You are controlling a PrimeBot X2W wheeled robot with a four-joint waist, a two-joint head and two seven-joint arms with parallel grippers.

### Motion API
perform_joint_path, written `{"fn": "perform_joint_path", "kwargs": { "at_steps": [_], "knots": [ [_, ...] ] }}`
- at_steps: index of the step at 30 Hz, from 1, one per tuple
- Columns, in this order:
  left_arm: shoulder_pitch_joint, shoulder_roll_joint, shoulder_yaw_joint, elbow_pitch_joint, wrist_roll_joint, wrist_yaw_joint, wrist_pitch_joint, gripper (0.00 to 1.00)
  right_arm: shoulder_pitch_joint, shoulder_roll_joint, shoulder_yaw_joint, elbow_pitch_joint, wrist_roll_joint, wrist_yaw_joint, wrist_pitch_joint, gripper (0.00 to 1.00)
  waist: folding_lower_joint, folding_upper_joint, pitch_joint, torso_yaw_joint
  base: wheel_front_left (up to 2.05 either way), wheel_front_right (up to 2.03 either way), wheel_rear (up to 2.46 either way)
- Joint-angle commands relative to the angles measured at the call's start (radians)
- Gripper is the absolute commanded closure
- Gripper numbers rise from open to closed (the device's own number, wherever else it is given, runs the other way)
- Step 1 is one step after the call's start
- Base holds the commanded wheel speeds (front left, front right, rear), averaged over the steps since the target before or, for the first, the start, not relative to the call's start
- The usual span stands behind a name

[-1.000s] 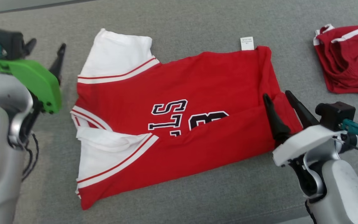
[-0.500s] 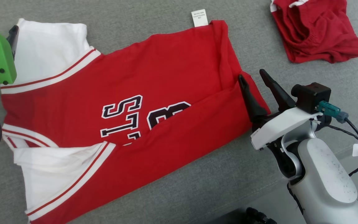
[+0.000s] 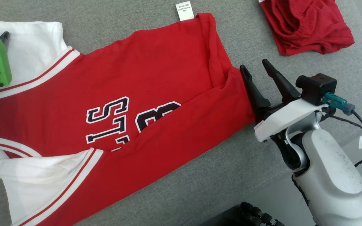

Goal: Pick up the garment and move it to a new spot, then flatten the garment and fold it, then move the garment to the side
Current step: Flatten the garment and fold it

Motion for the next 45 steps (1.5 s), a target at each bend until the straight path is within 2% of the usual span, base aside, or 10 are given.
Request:
{"fn": "perform_joint_path", "kwargs": {
  "at_steps": [1,2,11,22,24,25,26,28,32,45],
  "knots": [
    [-0.004,-0.006,-0.004,0.008,-0.006,-0.004,0.0,0.87,-0.025,-0.009,-0.001,0.0,-0.005,0.0,-0.003,0.0,-0.0001,-0.0001,-0.006,0.01,0.0,0.0,0.0],
    [-0.006,-0.012,-0.006,0.005,-0.009,-0.006,-0.011,1.0,-0.038,-0.015,-0.003,0.001,-0.007,0.0,0.002,0.0,-0.0001,-0.0001,-0.009,0.017,0.0,0.0,0.0],
    [-0.031,-0.089,-0.021,-0.032,-0.031,-0.016,-0.163,1.0,-0.194,-0.073,0.002,0.072,-0.086,0.0,0.072,0.0,-0.0001,-0.0001,-0.032,0.125,0.0,0.0,0.0],
    [-0.005,-0.16,-0.063,-0.095,-0.055,-0.028,-0.28,1.0,-0.397,-0.157,0.074,0.317,-0.166,0.0,0.228,0.0,-0.0001,-0.0001,-0.037,0.263,0.0,0.0,0.0],
    [0.0,-0.168,-0.07,-0.098,-0.062,-0.03,-0.292,1.0,-0.414,-0.171,0.093,0.352,-0.167,0.0,0.249,0.17,-0.0001,-0.0001,-0.04,0.276,0.0,0.0,0.0],
    [0.002,-0.172,-0.074,-0.099,-0.063,-0.031,-0.298,1.0,-0.421,-0.176,0.101,0.369,-0.163,0.0,0.254,0.42,-0.0001,-0.0001,-0.042,0.281,0.0,0.0,0.0],
    [0.003,-0.173,-0.077,-0.1,-0.064,-0.032,-0.302,1.0,-0.428,-0.179,0.106,0.38,-0.163,0.0,0.257,0.53,-0.0001,-0.0001,-0.043,0.284,0.0,0.0,0.0],
    [0.008,-0.174,-0.082,-0.1,-0.069,-0.033,-0.309,1.0,-0.436,-0.188,0.109,0.403,-0.169,0.0,0.254,0.64,-0.0001,-0.0001,-0.047,0.289,0.0,0.0,0.0],
    [0.011,-0.174,-0.089,-0.094,-0.074,-0.033,-0.321,1.0,-0.448,-0.193,0.107,0.437,-0.175,0.0,0.239,0.99,-0.0001,-0.0001,-0.06,0.292,0.0,0.0,0.0],
    [-0.016,-0.171,-0.057,-0.05,-0.072,0.002,-0.411,1.0,-0.476,-0.16,-0.032,0.536,-0.179,-0.001,0.113,1.0,-0.0001,-0.0001,-0.113,0.286,0.0,0.0,0.0]
  ]
}}
